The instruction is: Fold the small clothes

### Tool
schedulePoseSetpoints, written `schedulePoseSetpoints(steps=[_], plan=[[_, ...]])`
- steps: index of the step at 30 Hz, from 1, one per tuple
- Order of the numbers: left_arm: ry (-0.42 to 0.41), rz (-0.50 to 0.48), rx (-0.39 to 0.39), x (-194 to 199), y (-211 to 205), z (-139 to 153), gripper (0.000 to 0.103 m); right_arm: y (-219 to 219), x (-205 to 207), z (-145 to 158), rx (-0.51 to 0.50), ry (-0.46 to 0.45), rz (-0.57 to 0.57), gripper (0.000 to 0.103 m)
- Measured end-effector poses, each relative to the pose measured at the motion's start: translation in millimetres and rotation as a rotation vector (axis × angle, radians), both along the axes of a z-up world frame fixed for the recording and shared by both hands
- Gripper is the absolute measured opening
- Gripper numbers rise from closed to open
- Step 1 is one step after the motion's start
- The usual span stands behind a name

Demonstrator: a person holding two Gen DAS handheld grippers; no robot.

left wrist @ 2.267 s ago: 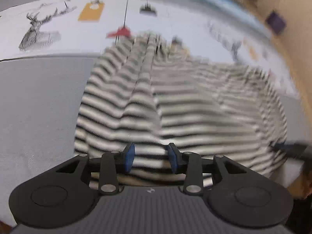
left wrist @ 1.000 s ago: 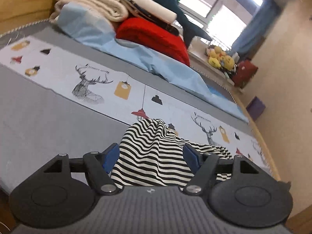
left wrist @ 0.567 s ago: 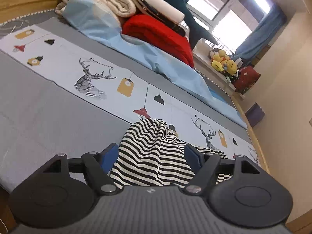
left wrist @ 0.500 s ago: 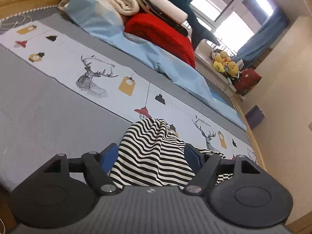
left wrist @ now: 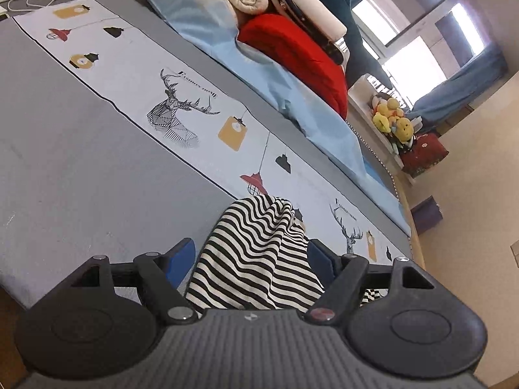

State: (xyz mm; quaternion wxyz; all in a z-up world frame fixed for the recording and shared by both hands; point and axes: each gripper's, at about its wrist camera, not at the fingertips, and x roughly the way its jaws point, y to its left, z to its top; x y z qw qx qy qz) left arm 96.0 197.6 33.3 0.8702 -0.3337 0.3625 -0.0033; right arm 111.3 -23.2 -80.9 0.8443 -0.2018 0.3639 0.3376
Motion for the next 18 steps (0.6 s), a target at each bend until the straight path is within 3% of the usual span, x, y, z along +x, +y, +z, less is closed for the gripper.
schedulePoseSetpoints(steps=[3,8,9,14,15,17,18], plan=[[0.002,0.001,0.001,-0.1,-0.8,0.1,0.08,8.8,-7.4,0.0,0.0,-0.028,0.061,0.047],[0.008,0.013,-0.006,-0.1,-0.1,-1.0,0.081,24.5,-13.7,-22.7,-0.083,0.059,0.149,0.049],[0.009,0.015,-0.006,-0.3,-0.1,-1.1,0.081,26.7,-16.7,-26.0,-0.1,0.039,0.16,0.05],[0.008,0.021,-0.005,-1.1,-0.7,-1.0,0.081,28.4,-11.3,-27.2,-0.077,0.055,0.129,0.051],[0.008,0.023,-0.006,-1.4,-0.4,-1.6,0.081,28.3,-10.8,-27.1,-0.073,0.057,0.127,0.049],[0.012,0.026,-0.008,-0.7,0.1,-2.0,0.081,28.0,-12.0,-27.0,-0.077,0.047,0.135,0.028],[0.014,0.025,-0.006,-0.3,0.1,-2.2,0.081,27.4,-12.6,-26.4,-0.08,0.04,0.137,0.023]])
